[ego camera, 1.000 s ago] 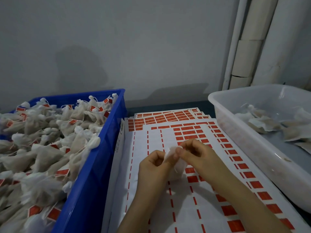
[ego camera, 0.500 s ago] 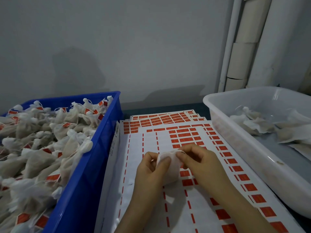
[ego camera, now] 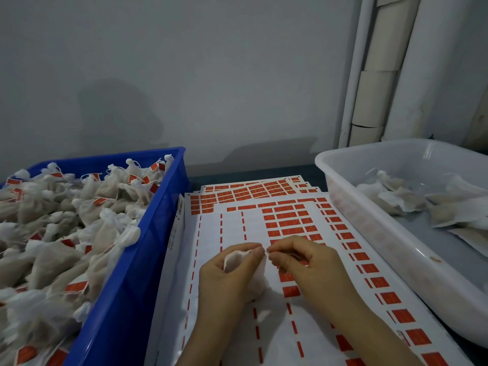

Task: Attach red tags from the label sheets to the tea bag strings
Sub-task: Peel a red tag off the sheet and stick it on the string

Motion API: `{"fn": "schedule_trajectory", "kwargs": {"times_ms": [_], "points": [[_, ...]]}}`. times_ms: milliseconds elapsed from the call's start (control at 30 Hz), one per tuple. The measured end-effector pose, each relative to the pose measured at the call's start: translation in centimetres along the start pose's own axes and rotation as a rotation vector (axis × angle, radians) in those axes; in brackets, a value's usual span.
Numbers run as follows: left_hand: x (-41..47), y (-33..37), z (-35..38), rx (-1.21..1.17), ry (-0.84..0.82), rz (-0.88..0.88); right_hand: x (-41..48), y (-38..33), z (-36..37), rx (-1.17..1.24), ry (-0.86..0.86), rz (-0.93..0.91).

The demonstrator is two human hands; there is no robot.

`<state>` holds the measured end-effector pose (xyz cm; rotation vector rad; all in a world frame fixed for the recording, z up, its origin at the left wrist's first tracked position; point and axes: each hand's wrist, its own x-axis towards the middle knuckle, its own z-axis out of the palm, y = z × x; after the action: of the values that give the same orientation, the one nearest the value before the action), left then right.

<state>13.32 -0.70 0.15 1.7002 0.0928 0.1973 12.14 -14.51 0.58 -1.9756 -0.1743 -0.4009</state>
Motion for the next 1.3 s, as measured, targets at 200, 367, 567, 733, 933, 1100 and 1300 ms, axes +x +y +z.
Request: {"fn": "schedule_trajectory", "kwargs": {"times_ms": [200, 367, 567, 733, 933, 1100, 1300], "points": [[-0.1, 0.0, 0.1, 0.040, -0.033, 0.034, 0.0, 0.3, 0.2, -0.113, 0.054, -0.043], [0.1, -0.2, -0.2, -0.001, -0.042, 0.083, 0.3, 0.2, -0.3, -0.194, 0.229, -0.049], [0.3, -0.5, -0.6, 0.000, -0.038, 0.074, 0.6, 0.4, -1.0, -0.242, 0.274, -0.009], [0.0, -0.5, -0.4, 0.051, -0.076, 0.133, 0.4, 0.6, -0.5, -0.174, 0.225, 0.049], [0.1, -0.4, -0.3, 0.082, -0.037, 0.155, 0.4, 0.5, -0.3, -0.173, 0.218, 0.048], [0.2, -0.4, -0.4, 0.105, -0.058, 0.190, 0.5, 1.0, -0.3, -0.313, 0.163, 0.002], [0.2, -0.7, -0.7, 0.251, -0.049, 0.236, 0.9, 1.4, -0.6, -0.380, 0.251, 0.091]]}}
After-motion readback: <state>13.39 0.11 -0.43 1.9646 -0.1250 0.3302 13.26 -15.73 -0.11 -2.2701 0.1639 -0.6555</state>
